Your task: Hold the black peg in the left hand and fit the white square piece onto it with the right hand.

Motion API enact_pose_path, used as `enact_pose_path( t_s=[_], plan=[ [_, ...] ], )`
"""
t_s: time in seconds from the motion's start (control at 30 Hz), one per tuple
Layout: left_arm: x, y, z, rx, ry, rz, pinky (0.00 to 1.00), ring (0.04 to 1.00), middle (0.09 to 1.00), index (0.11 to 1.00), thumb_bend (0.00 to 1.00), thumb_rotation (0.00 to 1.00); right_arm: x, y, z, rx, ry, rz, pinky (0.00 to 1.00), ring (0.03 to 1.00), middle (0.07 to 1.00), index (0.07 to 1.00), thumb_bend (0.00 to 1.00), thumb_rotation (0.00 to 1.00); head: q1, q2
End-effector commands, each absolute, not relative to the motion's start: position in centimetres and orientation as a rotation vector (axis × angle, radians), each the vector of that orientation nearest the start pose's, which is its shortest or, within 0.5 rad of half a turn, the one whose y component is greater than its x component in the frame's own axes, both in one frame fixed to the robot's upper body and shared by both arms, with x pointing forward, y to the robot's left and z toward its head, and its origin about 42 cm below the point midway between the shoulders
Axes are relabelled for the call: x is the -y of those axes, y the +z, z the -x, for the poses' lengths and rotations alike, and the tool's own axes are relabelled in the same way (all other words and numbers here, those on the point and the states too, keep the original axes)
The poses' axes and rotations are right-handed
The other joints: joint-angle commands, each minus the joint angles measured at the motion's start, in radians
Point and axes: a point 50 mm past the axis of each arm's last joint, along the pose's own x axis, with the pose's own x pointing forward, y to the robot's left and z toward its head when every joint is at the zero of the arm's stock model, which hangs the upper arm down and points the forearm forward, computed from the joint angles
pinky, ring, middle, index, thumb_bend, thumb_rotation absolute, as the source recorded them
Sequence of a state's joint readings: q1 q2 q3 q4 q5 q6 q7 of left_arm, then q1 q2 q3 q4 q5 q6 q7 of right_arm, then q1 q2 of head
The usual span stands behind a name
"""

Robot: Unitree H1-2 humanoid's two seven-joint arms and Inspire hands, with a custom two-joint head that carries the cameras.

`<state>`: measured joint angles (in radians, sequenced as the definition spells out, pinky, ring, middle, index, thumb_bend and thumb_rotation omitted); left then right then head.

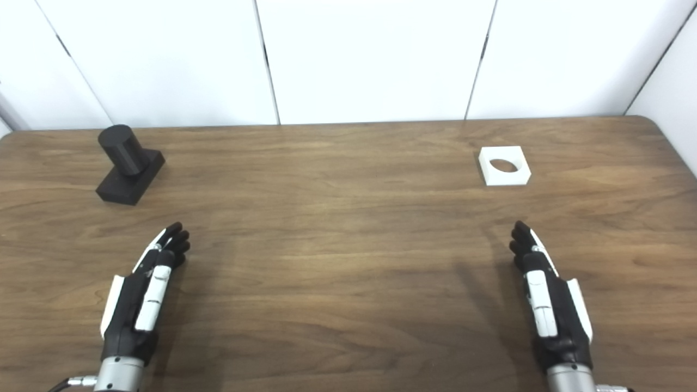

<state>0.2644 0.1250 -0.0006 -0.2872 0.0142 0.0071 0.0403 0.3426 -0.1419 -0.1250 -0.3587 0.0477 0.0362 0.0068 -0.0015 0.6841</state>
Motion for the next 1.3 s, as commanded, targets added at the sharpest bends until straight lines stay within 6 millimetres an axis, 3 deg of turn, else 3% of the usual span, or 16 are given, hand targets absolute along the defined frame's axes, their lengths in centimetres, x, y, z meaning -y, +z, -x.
enact_pose_path(
  t_s=[0.0,0.67,0.77,1.1,1.27],
  plan=[
    [-25.5,11.9,-19.6,0.051,0.095,-0.107,0.95,0.905,0.901,0.907,0.57,0.83,29.4,13.5,-17.3,0.066,-0.151,0.154,0.96,0.938,0.936,0.922,0.52,1.0,-0.001,0.001],
    [-25.6,12.0,-19.6,0.051,0.089,-0.103,0.95,0.904,0.899,0.906,0.61,0.83,29.4,13.7,-17.3,0.066,-0.138,0.145,0.96,0.944,0.937,0.923,0.52,1.0,0.02,0.0],
    [-25.3,11.9,-19.6,0.041,0.094,-0.106,0.96,0.9,0.893,0.896,0.61,0.83,29.5,13.6,-17.2,0.057,-0.136,0.143,0.99,0.958,0.945,0.927,0.51,1.0,0.051,-0.008],
    [-23.5,11.5,-19.3,0.027,0.084,-0.153,0.9,0.883,0.886,0.878,0.59,0.84,30.8,13.2,-17.3,0.083,-0.115,0.129,0.99,0.981,0.973,0.957,0.46,1.0,0.266,-0.082],
    [-22.8,11.1,-19.2,0.025,0.08,-0.15,0.9,0.895,0.892,0.883,0.57,0.81,31.1,12.9,-17.6,0.102,-0.103,0.092,0.99,0.98,0.973,0.957,0.5,1.0,0.31,-0.112]
  ],
)
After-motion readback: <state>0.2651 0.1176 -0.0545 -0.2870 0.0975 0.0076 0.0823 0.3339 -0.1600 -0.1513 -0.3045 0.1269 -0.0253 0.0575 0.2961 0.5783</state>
